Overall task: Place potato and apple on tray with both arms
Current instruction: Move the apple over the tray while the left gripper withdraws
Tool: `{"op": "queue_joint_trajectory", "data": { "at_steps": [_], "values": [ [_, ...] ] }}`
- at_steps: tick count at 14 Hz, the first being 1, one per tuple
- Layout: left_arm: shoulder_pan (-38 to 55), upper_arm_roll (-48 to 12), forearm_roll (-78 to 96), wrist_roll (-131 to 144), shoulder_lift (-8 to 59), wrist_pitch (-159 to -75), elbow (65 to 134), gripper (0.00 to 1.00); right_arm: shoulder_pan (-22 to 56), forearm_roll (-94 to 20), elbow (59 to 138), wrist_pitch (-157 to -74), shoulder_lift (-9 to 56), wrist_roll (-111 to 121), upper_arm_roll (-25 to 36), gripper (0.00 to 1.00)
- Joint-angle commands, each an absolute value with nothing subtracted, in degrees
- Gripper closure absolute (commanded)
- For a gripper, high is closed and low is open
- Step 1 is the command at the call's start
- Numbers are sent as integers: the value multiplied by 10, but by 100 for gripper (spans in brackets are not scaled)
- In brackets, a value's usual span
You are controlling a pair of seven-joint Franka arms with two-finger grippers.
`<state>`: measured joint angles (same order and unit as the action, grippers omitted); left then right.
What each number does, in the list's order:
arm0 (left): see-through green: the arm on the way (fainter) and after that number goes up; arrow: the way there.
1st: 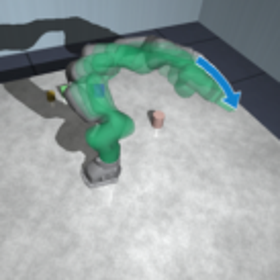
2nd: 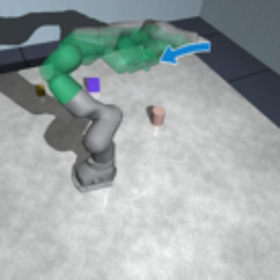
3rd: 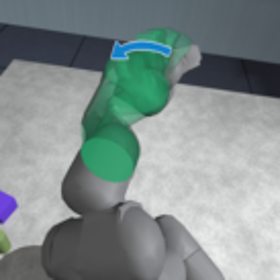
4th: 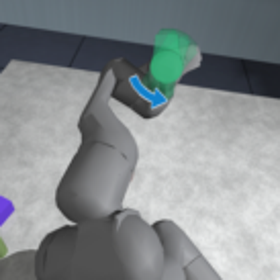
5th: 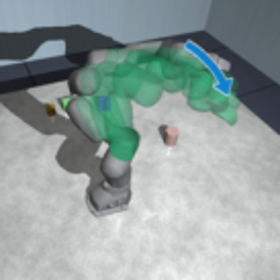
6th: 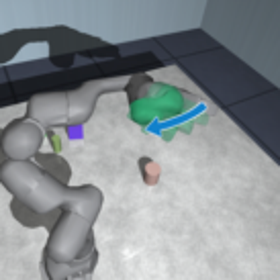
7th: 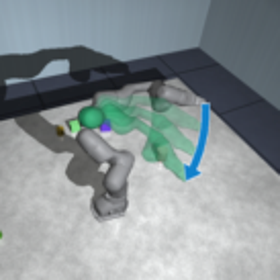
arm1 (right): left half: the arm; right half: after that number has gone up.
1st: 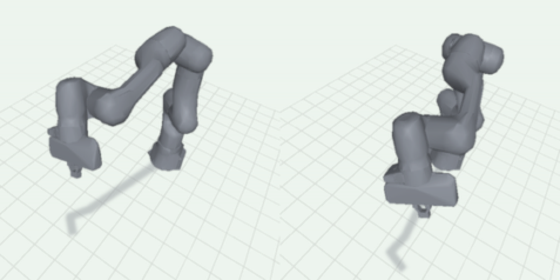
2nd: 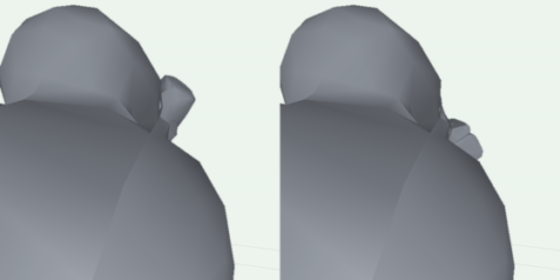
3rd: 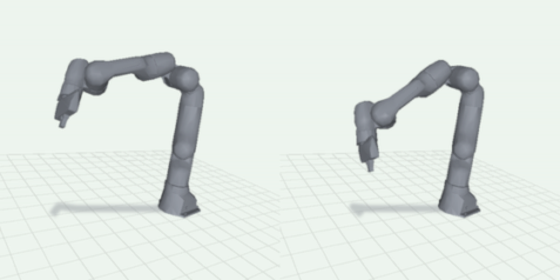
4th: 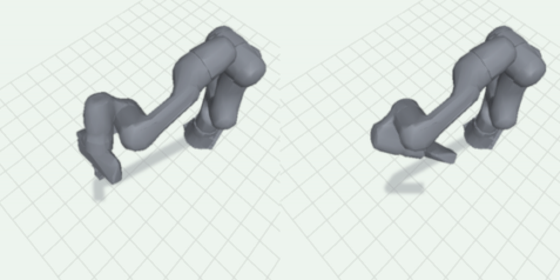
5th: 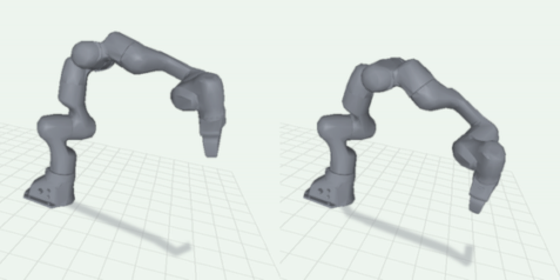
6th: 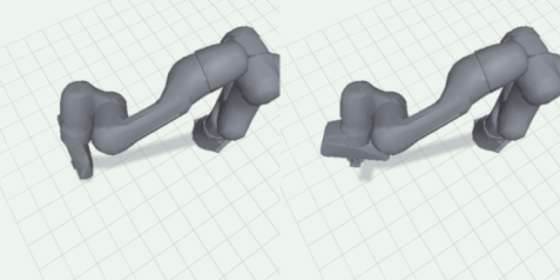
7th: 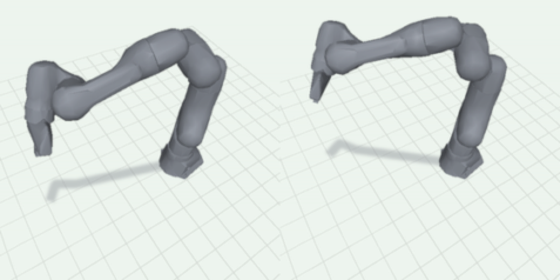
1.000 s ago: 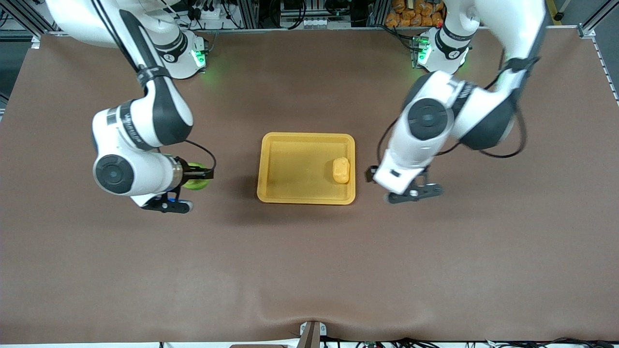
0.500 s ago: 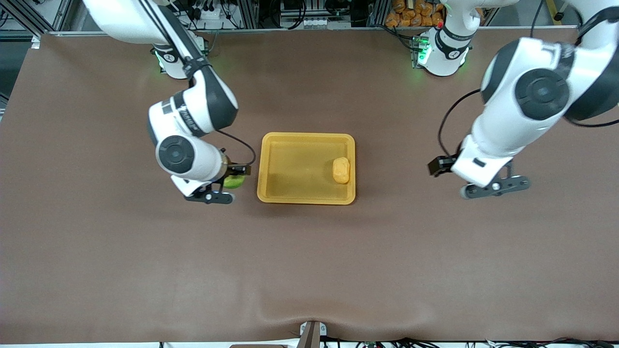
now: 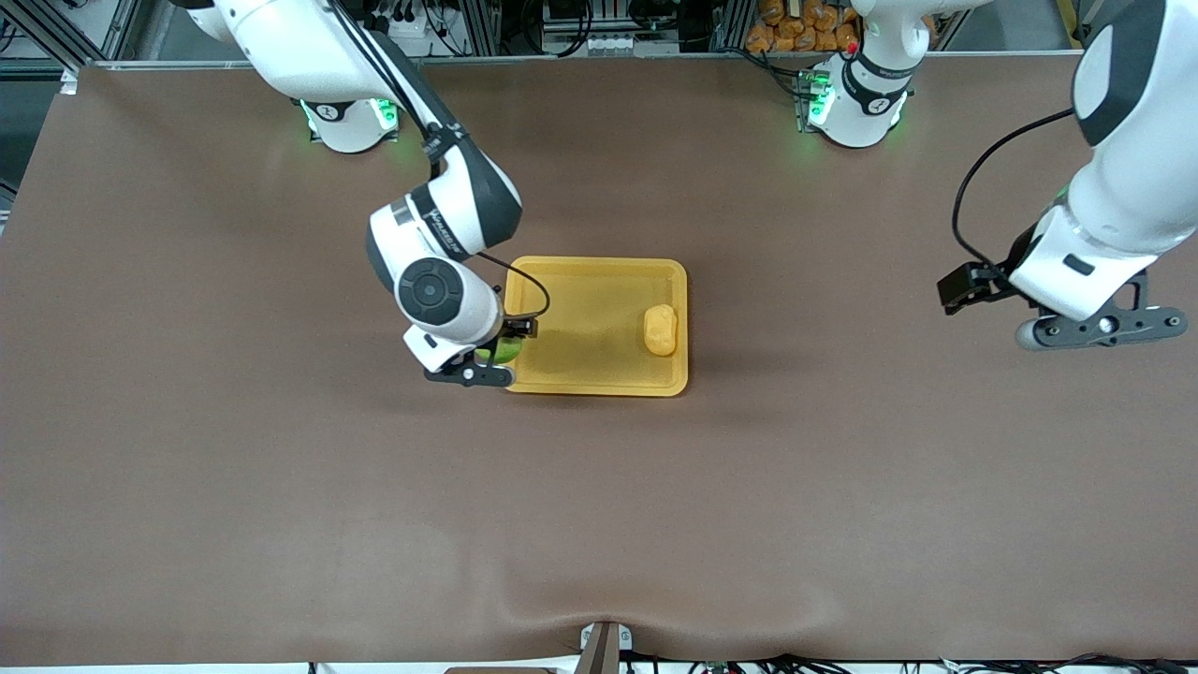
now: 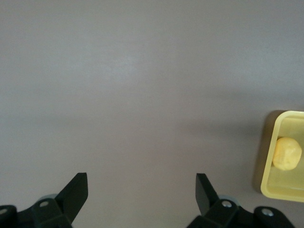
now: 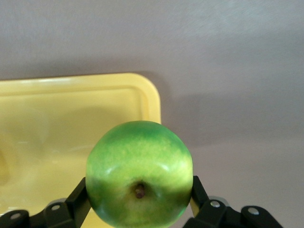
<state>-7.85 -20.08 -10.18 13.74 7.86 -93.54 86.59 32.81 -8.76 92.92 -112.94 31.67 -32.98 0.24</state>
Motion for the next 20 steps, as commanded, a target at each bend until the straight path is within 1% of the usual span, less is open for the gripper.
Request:
{"op": "queue_joint_trajectory", "data": {
  "at_steps": [1,3,4,6,8,10,12,16,19,20],
  "values": [
    [-83,-203,-101,108,62,-922,848,0,355,-99,926,-1133,324,-358,8,100],
    [-83,-202,-102,103,62,-922,838,0,363,-98,928,-1131,325,-361,8,100],
    [-82,-196,-95,93,50,-922,839,0,364,-98,927,-1130,325,-360,8,100],
    [-64,-160,-92,61,31,-916,846,0,378,-99,927,-1137,335,-362,8,100],
    [-24,-111,-71,54,17,-883,847,0,381,-100,931,-1147,339,-364,9,100],
    [10,-63,-42,53,-10,-869,873,0,391,-100,933,-1150,346,-374,9,100],
    [28,-35,-21,53,-40,-869,907,0,398,-95,934,-1157,355,-376,10,100],
    [45,-29,-21,63,-83,-869,956,0,405,-93,951,-1191,365,-387,10,100],
    [40,-31,-21,65,-95,-867,960,0,403,-90,963,-1198,365,-386,11,100],
    [39,-30,-22,64,-93,-867,957,0,403,-90,971,-1219,365,-387,11,100]
  ]
}}
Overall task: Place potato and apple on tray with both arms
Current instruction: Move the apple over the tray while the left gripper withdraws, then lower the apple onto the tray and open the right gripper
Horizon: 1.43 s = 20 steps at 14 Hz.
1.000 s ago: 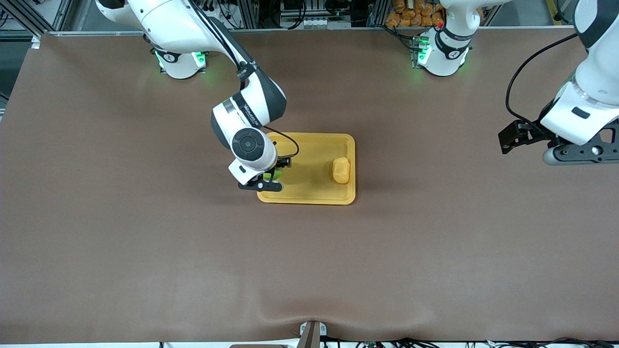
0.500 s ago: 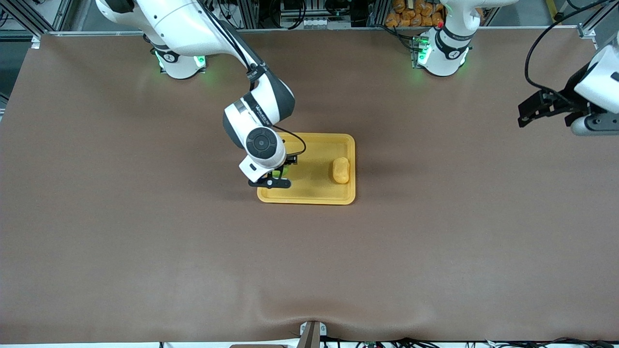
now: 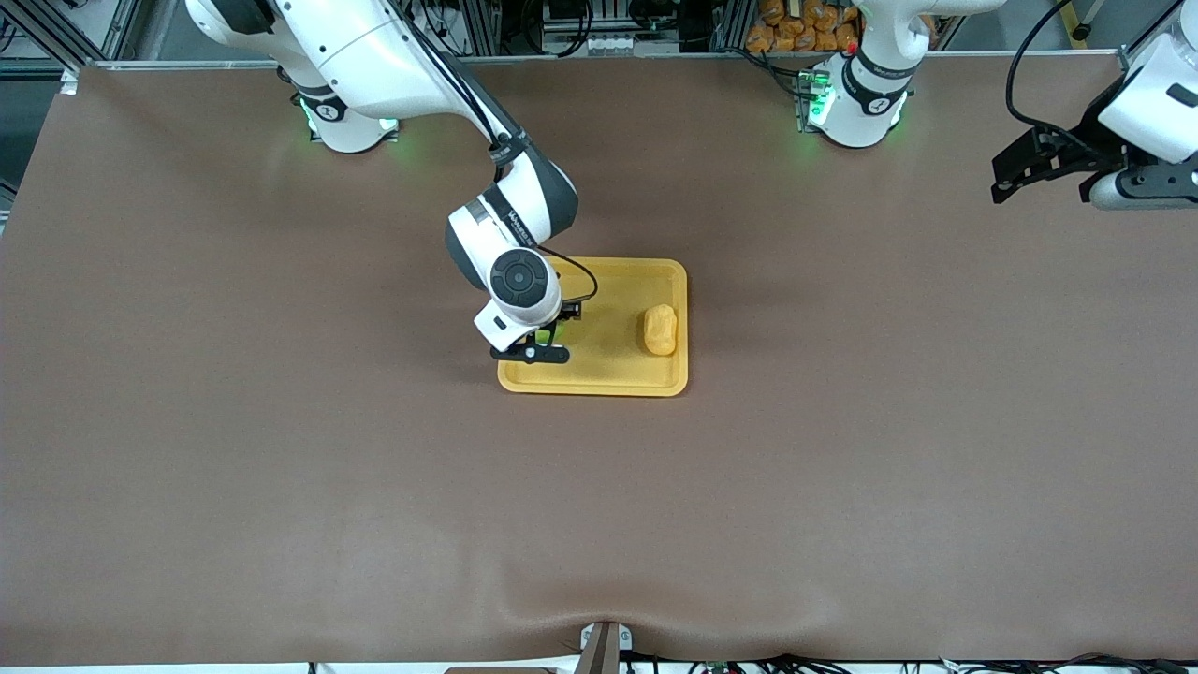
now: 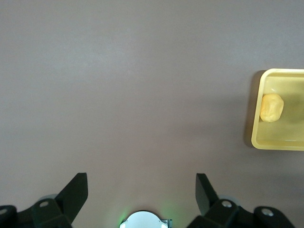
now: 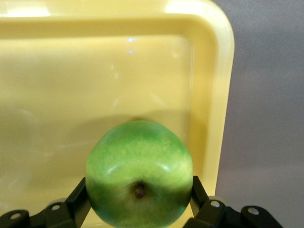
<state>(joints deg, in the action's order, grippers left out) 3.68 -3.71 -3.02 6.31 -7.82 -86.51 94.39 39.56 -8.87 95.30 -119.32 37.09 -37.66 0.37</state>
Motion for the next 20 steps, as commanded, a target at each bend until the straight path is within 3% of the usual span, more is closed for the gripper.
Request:
{"op": "queue_joint_trajectory", "data": {
  "at_steps": [1,2,3,4,5,14,20],
  "values": [
    [33,-31,-22,55,-90,-868,956,0,404,-90,978,-1241,366,-388,11,100],
    [32,-30,-22,55,-89,-868,955,0,403,-90,981,-1247,366,-388,11,100],
    [31,-30,-22,54,-89,-868,955,0,402,-90,981,-1246,367,-388,11,88],
    [30,-30,-22,54,-89,-868,954,0,396,-90,980,-1244,366,-396,11,51],
    [30,-30,-21,54,-89,-868,954,0,395,-90,978,-1242,365,-398,11,1],
    [30,-30,-21,54,-87,-868,954,0,355,-98,921,-1114,317,-390,14,0],
    [30,-30,-21,56,-89,-867,955,0,310,-98,820,-1004,314,-383,14,0]
  ]
}}
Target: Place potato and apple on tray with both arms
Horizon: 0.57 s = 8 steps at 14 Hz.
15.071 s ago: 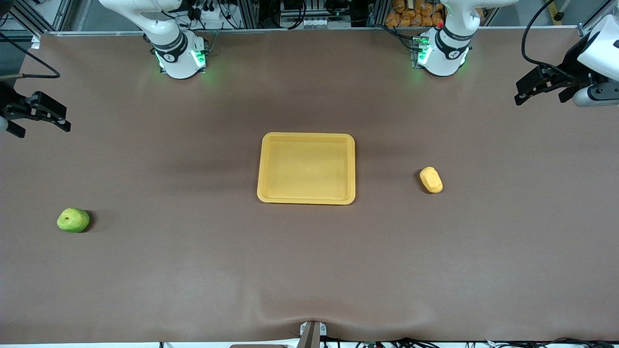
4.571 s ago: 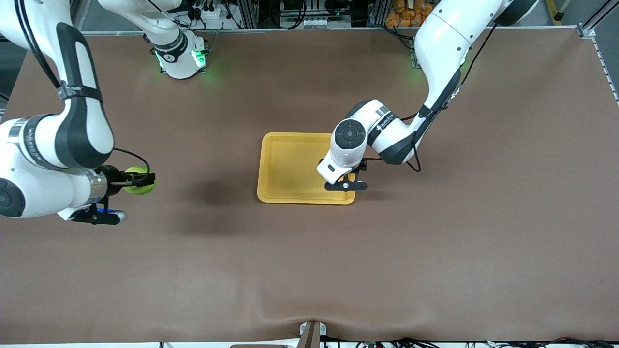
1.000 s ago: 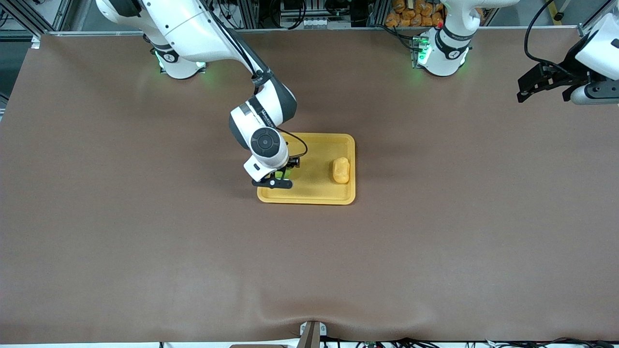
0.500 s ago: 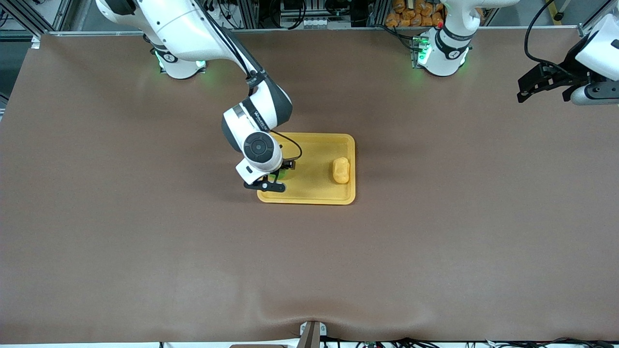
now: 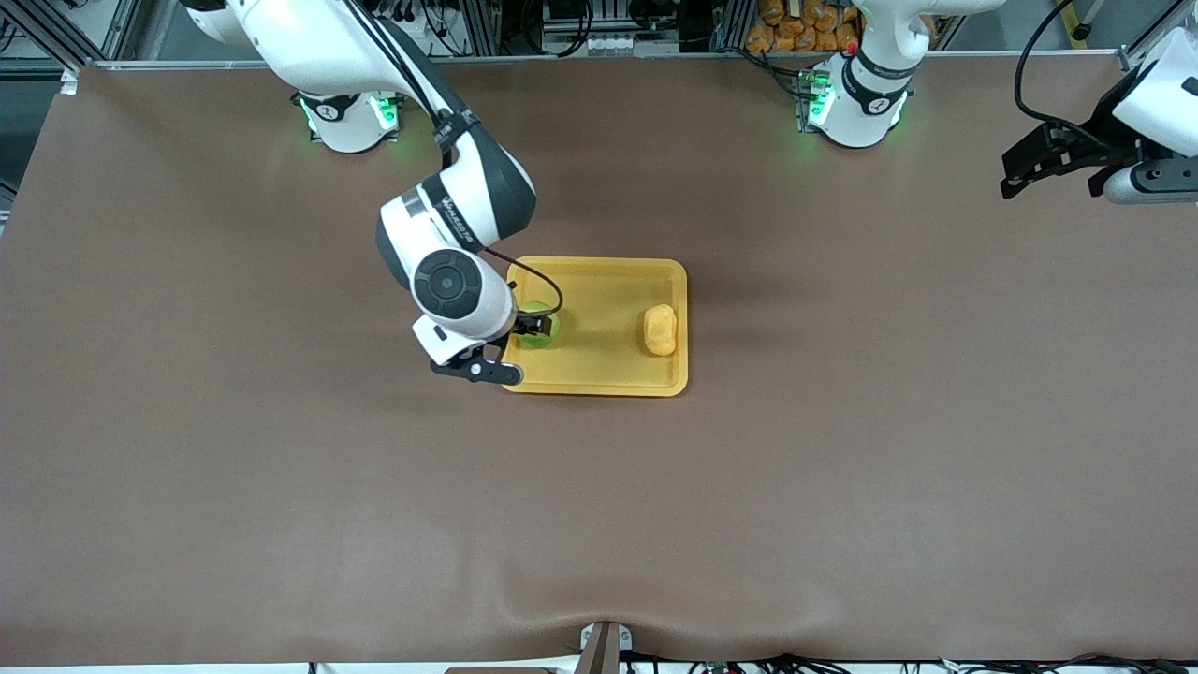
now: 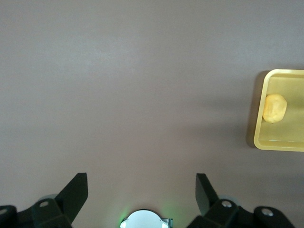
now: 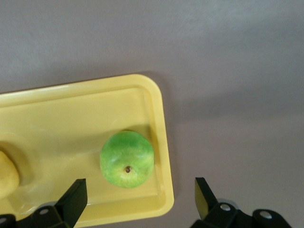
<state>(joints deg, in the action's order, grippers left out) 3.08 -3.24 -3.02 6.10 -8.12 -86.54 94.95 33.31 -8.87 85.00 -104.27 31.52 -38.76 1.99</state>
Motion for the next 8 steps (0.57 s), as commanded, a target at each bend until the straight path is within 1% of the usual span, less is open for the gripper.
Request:
{"op": "queue_joint_trajectory", "data": {
  "at_steps": [1,3,5,6,8],
  "values": [
    [30,-30,-21,57,-90,-867,954,0,305,-97,803,-983,310,-384,14,0],
    [30,-30,-21,57,-91,-867,954,0,294,-91,787,-966,304,-381,16,0],
    [30,-30,-21,57,-91,-867,954,0,254,-97,771,-962,298,-369,11,0],
    [30,-30,-21,58,-91,-867,954,0,250,-92,753,-952,296,-370,14,0],
    [31,-30,-21,59,-91,-864,954,0,226,-89,734,-900,295,-370,17,0]
  ]
}}
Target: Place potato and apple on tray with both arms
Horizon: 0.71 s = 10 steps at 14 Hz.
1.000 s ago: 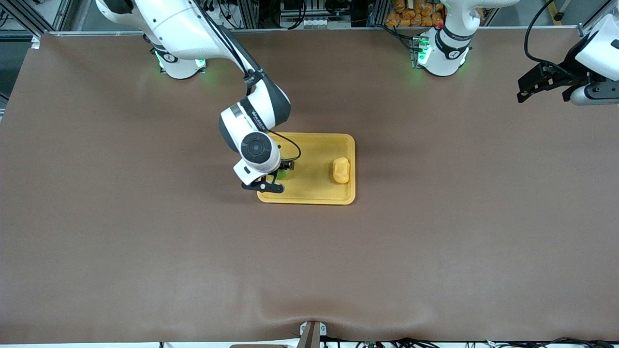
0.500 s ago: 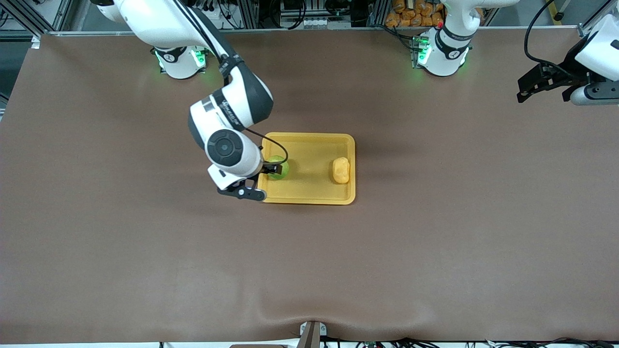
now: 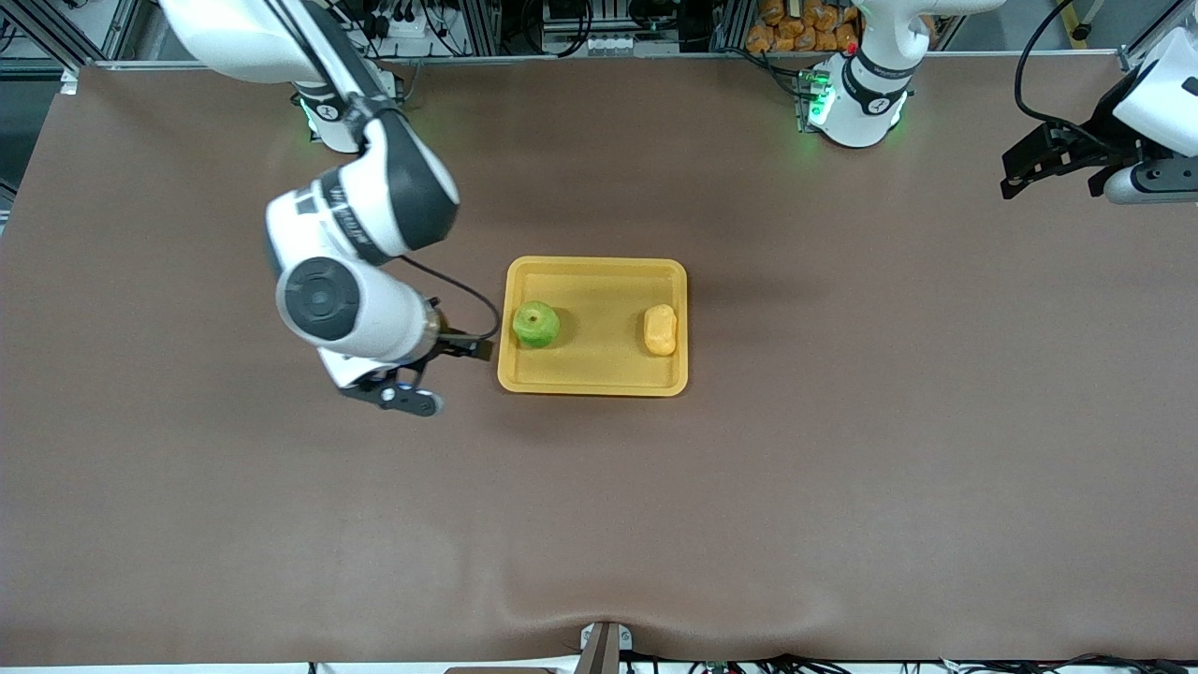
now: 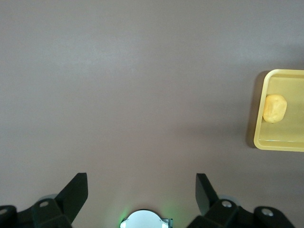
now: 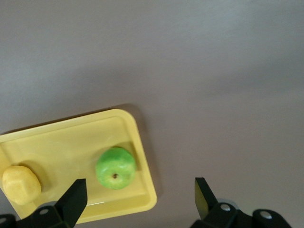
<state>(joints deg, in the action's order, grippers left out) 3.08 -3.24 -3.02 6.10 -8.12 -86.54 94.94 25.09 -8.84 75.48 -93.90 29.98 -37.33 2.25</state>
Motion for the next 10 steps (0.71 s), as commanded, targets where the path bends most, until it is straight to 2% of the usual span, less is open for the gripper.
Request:
{"op": "queue_joint_trajectory", "data": {
  "at_steps": [1,4,7,10],
  "values": [
    [31,-30,-21,61,-92,-864,954,0,208,-89,722,-890,294,-370,17,0],
    [31,-31,-21,61,-94,-863,954,0,149,-95,701,-863,288,-368,11,0],
    [31,-31,-21,61,-94,-863,954,0,143,-73,700,-859,258,-356,17,0],
    [31,-31,-21,62,-94,-863,955,0,99,-60,700,-857,233,-239,17,0]
  ]
}}
